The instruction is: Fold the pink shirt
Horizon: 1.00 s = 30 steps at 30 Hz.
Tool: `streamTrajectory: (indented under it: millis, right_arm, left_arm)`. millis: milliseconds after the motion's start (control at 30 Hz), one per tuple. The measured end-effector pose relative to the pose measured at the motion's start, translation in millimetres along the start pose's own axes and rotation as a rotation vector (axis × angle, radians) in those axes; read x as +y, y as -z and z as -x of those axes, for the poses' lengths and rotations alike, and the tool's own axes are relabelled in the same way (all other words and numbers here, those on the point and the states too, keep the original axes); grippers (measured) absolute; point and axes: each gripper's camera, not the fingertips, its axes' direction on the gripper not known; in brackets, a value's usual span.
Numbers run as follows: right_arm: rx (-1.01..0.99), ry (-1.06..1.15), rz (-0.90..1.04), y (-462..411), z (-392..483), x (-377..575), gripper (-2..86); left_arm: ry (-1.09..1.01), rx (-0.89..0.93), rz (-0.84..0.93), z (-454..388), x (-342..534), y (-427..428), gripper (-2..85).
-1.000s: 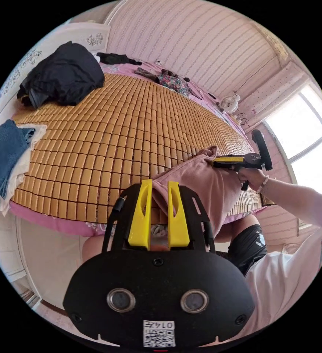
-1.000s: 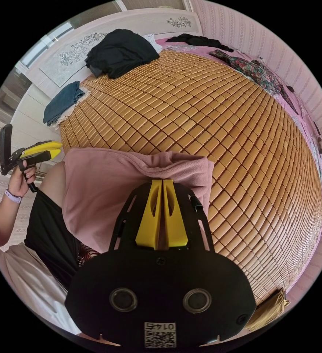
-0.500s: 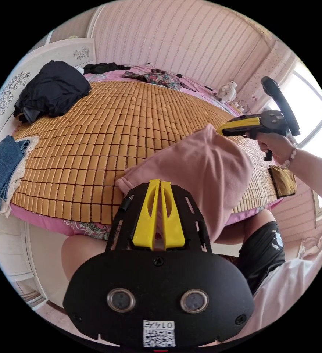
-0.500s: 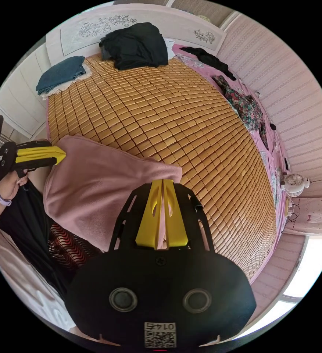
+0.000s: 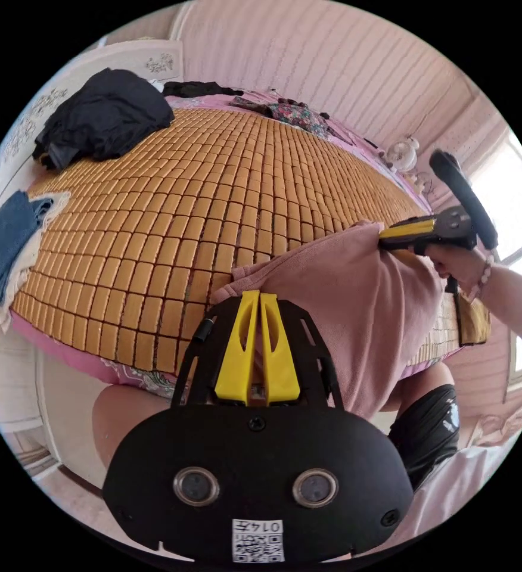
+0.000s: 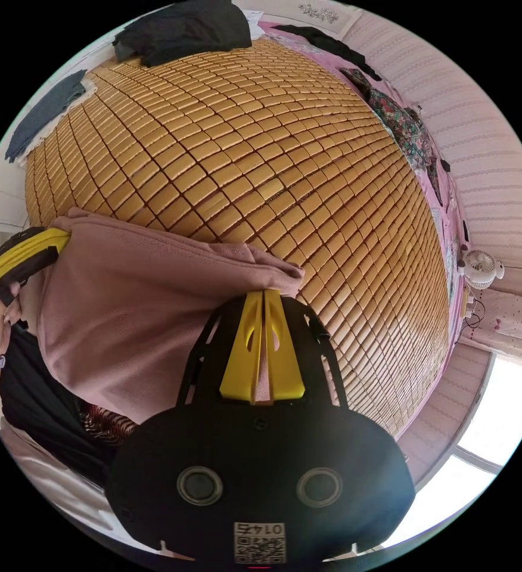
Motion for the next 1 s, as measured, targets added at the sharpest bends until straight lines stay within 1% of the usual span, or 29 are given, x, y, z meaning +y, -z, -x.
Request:
streamTrajectory:
  millis: [33,100,167,200,233,333,400,500,567,633,667,733,767,800,867,900,1000]
  right_arm:
    - [0.026,0.020,-0.090,14.4,-3.4,18.7,-0.1]
    - [-0.003,0.017,-0.155,29.0,-18.4,47.4,-0.1]
    - [-0.090,-0.070,-0.187,36.4,-49.6,75.4,-0.1]
    - [-0.181,-0.145,-0.218,39.1,-76.8,94.7,-0.2]
    - [-0.258,-0.220,-0.235,38.1,-104.7,112.1,2.2]
    - [-0.413,-0.343,-0.185,18.9,-158.7,145.8,8.2]
    - [-0.497,-0.423,-0.163,6.6,-181.4,162.1,11.7]
    - [-0.583,-0.501,-0.129,-9.3,-206.5,178.6,17.7]
    - [-0.701,-0.563,-0.151,-14.6,-226.0,190.3,18.2]
    - [-0.837,-0.590,-0.226,-12.5,-248.4,206.7,18.9]
    - [-0.839,-0.581,-0.234,-10.4,-250.5,209.4,19.1]
    - [-0.715,-0.482,-0.178,-2.4,-246.0,209.4,19.8]
    - [-0.690,-0.464,-0.162,-1.7,-244.7,209.0,20.0]
    - [-0.689,-0.454,-0.154,-1.6,-246.8,210.5,20.4]
    - [-0.756,-0.463,-0.118,-9.6,-253.7,212.4,19.6]
    - [-0.800,-0.459,-0.062,-19.4,-255.6,212.6,19.0]
    - [-0.769,-0.423,-0.042,-19.4,-260.4,217.6,17.6]
  left_arm:
    - [0.029,0.016,-0.025,4.8,5.2,6.9,-0.4]
    - [0.117,0.103,-0.036,18.9,26.0,21.7,0.9]
    - [0.162,0.184,-0.038,24.1,41.8,24.1,2.8]
    - [0.182,0.217,-0.058,25.6,51.1,25.0,4.0]
    - [0.188,0.219,-0.066,25.6,54.9,24.8,4.7]
    - [0.194,0.193,-0.036,25.0,60.6,14.0,7.8]
    - [0.239,0.223,-0.012,30.3,56.8,-0.9,9.6]
    - [0.240,0.247,0.026,33.2,51.6,-21.8,11.0]
    - [0.233,0.250,0.041,34.5,48.7,-29.4,11.9]
    - [0.225,0.260,0.056,37.2,46.9,-35.5,12.8]
    - [0.215,0.273,0.068,39.9,46.4,-39.9,13.3]
    - [0.208,0.296,0.082,44.5,45.8,-45.8,13.5]
    - [0.214,0.307,0.092,46.6,45.4,-49.8,13.6]
    - [0.220,0.313,0.098,46.6,45.1,-53.8,13.8]
    - [0.194,0.298,0.106,42.0,44.5,-59.6,13.9]
    - [0.178,0.291,0.107,38.1,44.8,-64.0,14.1]
    - [0.144,0.267,0.138,26.9,45.0,-76.9,13.5]
